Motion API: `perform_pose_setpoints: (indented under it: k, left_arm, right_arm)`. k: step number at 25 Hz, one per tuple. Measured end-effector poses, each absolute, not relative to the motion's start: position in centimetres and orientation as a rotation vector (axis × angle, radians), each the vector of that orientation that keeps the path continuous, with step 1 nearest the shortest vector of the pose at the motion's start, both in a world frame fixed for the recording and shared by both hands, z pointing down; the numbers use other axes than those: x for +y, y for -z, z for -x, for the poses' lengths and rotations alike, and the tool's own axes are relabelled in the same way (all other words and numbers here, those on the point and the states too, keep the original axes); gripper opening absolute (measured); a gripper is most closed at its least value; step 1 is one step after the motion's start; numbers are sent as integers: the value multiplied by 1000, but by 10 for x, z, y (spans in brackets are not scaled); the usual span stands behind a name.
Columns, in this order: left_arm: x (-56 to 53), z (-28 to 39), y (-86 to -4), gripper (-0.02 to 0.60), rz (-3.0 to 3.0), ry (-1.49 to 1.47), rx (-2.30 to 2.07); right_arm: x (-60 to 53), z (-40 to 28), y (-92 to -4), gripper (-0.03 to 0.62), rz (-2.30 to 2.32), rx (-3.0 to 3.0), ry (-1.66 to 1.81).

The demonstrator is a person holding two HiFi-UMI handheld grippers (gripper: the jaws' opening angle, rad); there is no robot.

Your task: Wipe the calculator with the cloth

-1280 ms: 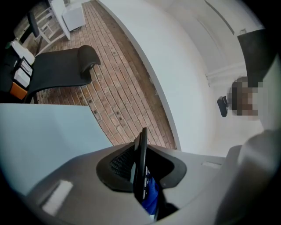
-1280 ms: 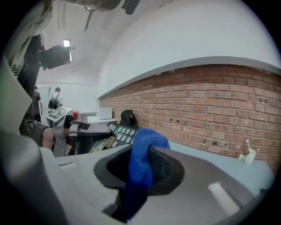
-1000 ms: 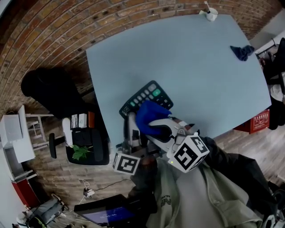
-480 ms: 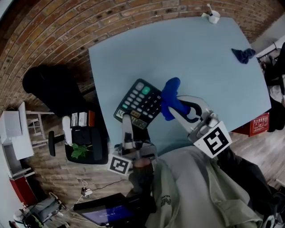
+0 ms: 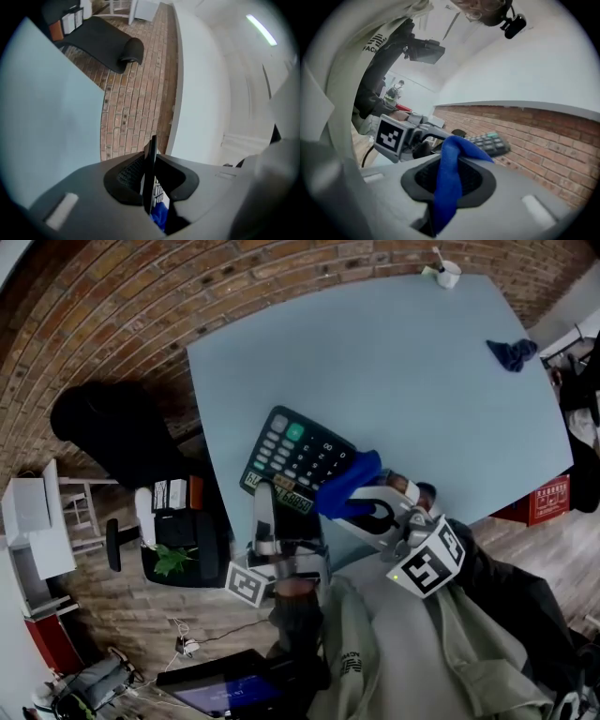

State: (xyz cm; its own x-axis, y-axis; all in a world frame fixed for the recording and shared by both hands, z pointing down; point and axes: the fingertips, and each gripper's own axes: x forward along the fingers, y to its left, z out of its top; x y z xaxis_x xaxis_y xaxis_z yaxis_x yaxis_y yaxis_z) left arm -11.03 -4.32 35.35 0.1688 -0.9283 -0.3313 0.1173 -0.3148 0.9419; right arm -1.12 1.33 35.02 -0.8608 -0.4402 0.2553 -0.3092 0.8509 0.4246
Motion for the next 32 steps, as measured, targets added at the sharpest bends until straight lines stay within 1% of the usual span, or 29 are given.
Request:
perform_pose_setpoints:
  k: [3, 5, 7, 10, 12, 14, 16, 19, 22, 25, 27, 29, 32]
  left_arm:
    - [-42, 109, -349, 52, -1432, 1389, -713]
    - [-42, 103, -344, 52, -1470, 1367, -659]
    - [-42, 92, -339, 52, -1494, 1349, -578]
    - [-38, 80, -326, 54, -1472, 1403, -342]
    - [-32, 72, -315, 54, -1478, 1415, -169]
    - [-28, 66, -310, 54, -1496, 1395, -81]
    - [-28, 64, -313, 54, -1508, 1366, -88]
    - [-24, 59, -322, 54, -1511, 1331, -98]
    - [-21, 48, -321, 54, -1494, 1335, -40]
    - [-24, 49, -320, 54, -1465, 1371, -32]
    - [-27, 57, -326, 51, -1481, 1367, -102]
    - [-29, 65, -333, 51, -1513, 1343, -193]
    - [-30, 74, -341, 51, -1563, 1308, -295]
  right_arm:
    - [-18, -22, -328, 72, -768, -2674, 607]
    - [-29, -37, -318, 72, -848, -2746, 503]
    - [-18, -35, -316, 72, -770, -2919, 224]
    - [11, -20, -306, 72, -399, -3235, -405]
    - [20, -21, -298, 72, -173, -3358, -679]
    - [18, -29, -285, 72, -53, -3438, -864]
    - [9, -38, -263, 72, -4, -3510, -1031]
    - [-5, -53, -238, 72, 31, -3586, -1182]
    - [-12, -47, -253, 72, 104, -3538, -1318]
    - [-7, -30, -282, 72, 260, -3391, -1625]
    - [0, -23, -295, 72, 285, -3319, -1707]
    - [7, -22, -296, 72, 269, -3309, -1650]
    - [7, -34, -271, 72, 257, -3370, -1561]
